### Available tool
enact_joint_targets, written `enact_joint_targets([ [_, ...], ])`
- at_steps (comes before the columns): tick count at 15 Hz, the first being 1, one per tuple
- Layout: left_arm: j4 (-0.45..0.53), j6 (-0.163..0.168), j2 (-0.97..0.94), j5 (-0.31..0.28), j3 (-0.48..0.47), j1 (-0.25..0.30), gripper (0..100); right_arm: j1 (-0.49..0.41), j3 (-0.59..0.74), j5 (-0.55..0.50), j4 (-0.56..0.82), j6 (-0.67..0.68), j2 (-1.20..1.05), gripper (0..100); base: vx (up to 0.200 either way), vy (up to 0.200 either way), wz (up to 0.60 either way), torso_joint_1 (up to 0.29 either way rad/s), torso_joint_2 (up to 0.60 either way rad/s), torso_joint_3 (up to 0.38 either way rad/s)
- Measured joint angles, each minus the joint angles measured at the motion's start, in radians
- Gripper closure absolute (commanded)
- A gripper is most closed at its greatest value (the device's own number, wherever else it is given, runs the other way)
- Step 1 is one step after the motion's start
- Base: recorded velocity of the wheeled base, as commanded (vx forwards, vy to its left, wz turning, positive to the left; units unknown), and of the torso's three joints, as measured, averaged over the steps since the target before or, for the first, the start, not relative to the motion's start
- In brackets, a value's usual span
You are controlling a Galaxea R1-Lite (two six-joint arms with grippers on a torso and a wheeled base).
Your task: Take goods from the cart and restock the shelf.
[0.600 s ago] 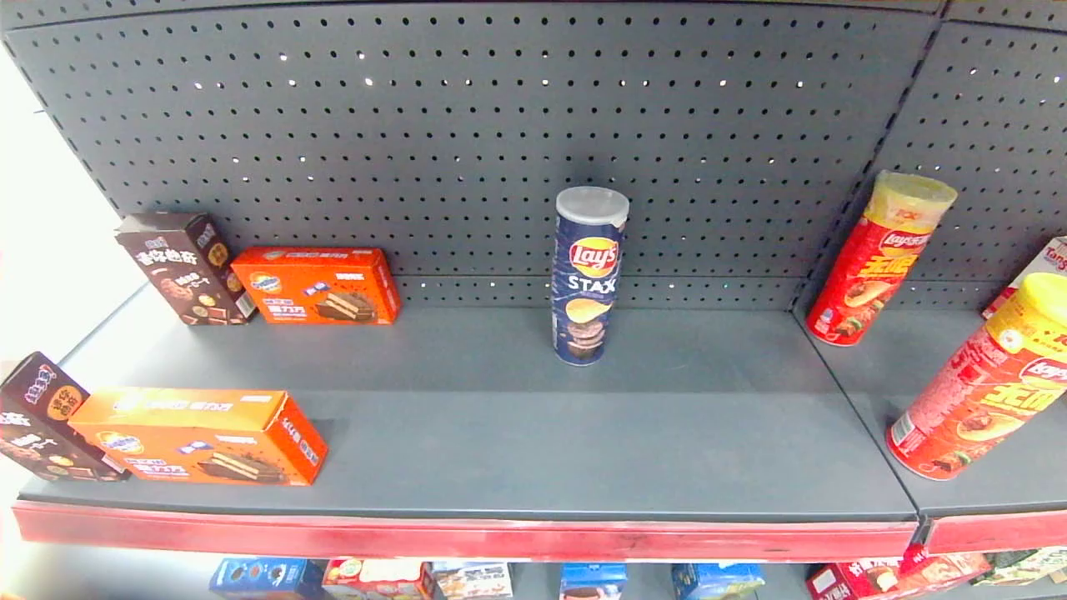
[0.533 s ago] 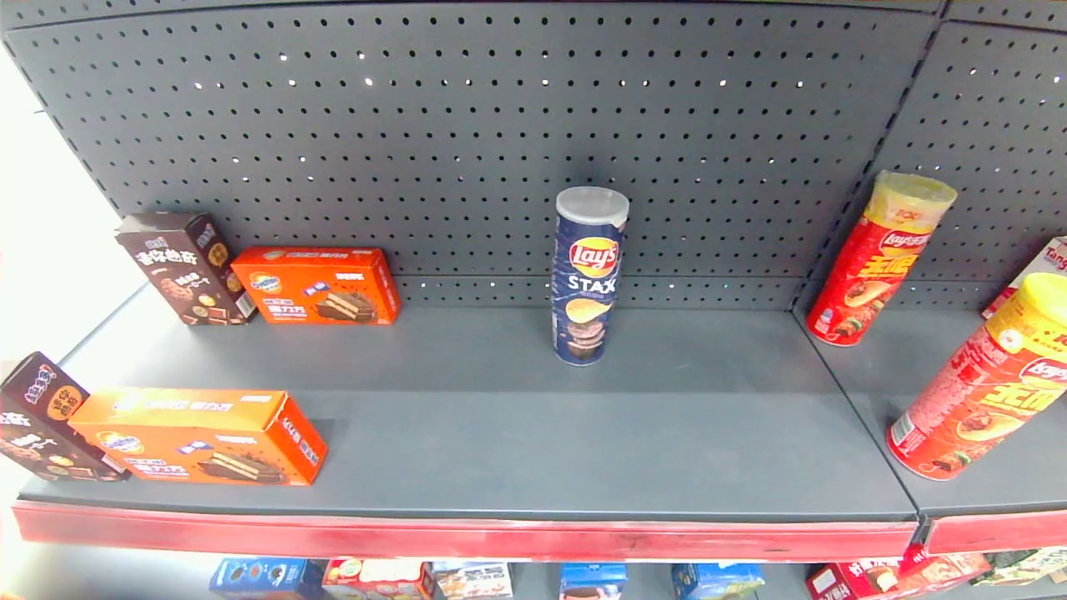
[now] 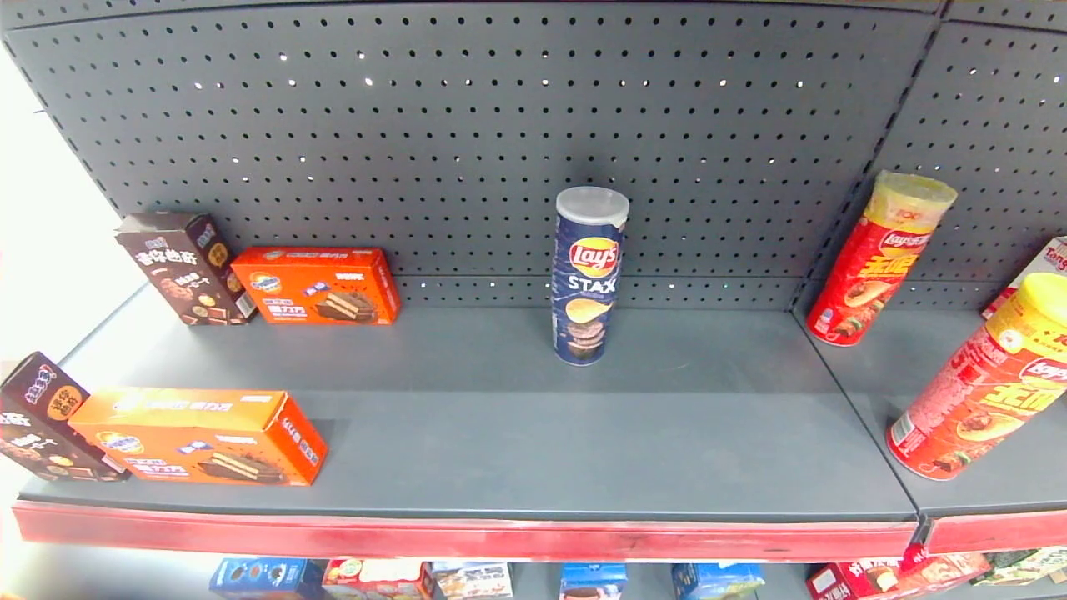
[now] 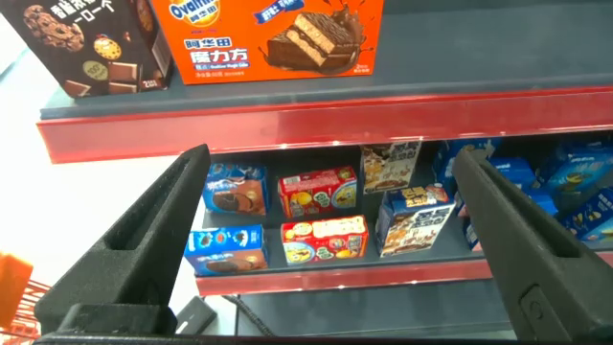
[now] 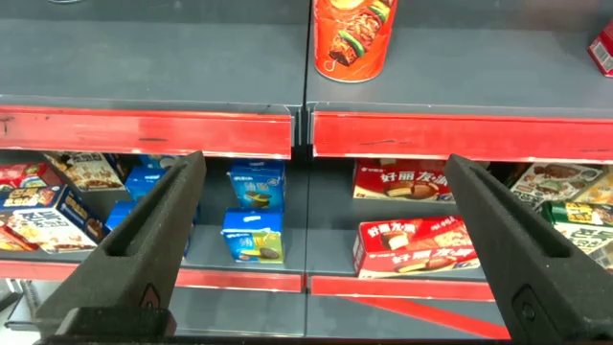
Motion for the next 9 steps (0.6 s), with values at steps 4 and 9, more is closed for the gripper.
enact_joint_targets([
  [4,0.000,0.000,0.000,0.000,0.000,0.000,0,0.001,0.000,-0.001,0.000,0.001,0.000,0,0.000,0.000,0.60,0.000,0.00,0.002],
  [9,0.000,0.001,0.000,0.000,0.000,0.000,0,0.001,0.000,-0.001,0.000,0.001,0.000,0,0.000,0.000,0.60,0.008,0.00,0.002],
])
